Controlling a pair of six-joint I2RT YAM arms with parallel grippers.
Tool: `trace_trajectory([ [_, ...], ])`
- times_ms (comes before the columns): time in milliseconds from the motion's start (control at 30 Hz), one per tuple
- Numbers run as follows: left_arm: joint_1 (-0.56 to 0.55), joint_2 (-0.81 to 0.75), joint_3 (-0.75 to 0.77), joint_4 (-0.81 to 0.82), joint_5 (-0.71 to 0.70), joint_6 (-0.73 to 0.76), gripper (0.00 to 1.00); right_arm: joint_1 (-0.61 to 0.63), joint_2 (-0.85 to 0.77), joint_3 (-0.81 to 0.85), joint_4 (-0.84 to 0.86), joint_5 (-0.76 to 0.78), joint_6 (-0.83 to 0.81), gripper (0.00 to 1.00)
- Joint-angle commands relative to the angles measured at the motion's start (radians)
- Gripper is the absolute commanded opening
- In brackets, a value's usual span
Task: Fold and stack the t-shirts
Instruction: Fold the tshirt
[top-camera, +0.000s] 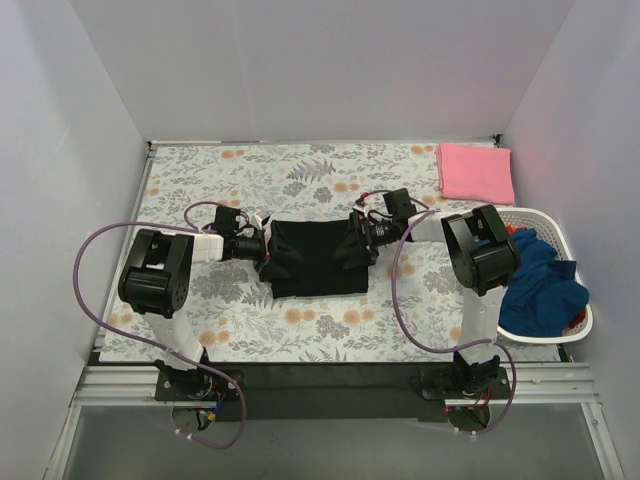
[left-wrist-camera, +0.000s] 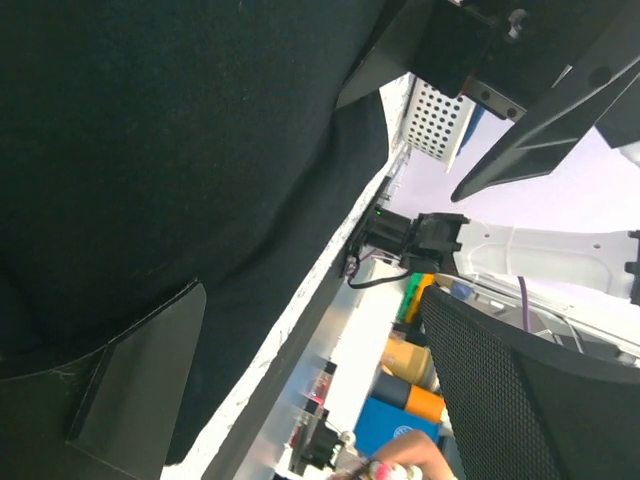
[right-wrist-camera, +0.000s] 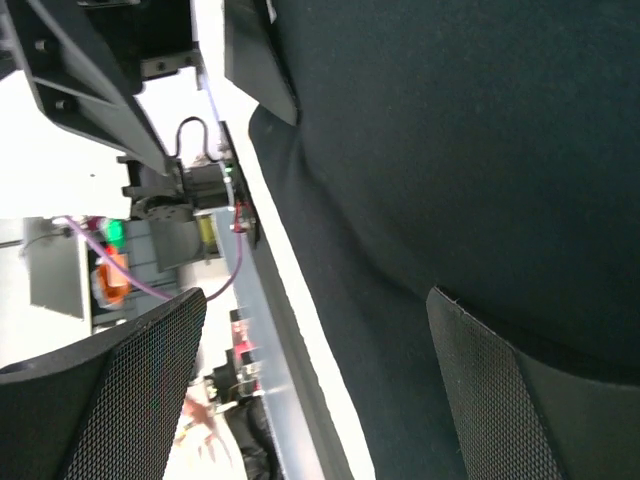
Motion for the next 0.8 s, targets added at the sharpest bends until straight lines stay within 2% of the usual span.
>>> trace_trajectory([
  [0,0.012,-0.099,-0.001,-0.040,0.009,0.065,0.90,-0.019,-0.051,0.018,-0.110,0.135,-0.136,0.98],
  [100,0.000,-0.235,-0.019,-0.045,0.060,0.029,0.90,0.001,-0.175,-0.034,-0.098,0.100,-0.081,0.98],
  [233,-0.065,-0.351,-0.079,-0.045,0.057,-0.006,0.91,0.071,-0.316,-0.141,0.111,0.040,0.109,0.98],
  [300,-0.100,-0.357,-0.111,0.002,0.045,-0.032,0.91,0.117,-0.324,-0.163,0.147,0.040,0.165,0.98],
  [400,-0.120,-0.331,-0.173,0.102,0.033,-0.098,0.91,0.168,-0.282,-0.175,0.178,0.051,0.171,0.98],
  [500,-0.128,-0.268,-0.206,0.145,-0.016,-0.078,0.91,0.179,-0.206,-0.232,0.252,0.054,0.213,0.98],
  [667,-0.109,-0.122,-0.225,0.136,-0.105,-0.006,0.92,0.136,-0.074,-0.290,0.250,0.097,0.162,0.98],
  [767,-0.079,-0.085,-0.226,0.112,-0.098,-0.006,0.92,0.087,-0.053,-0.307,0.246,0.111,0.136,0.98],
])
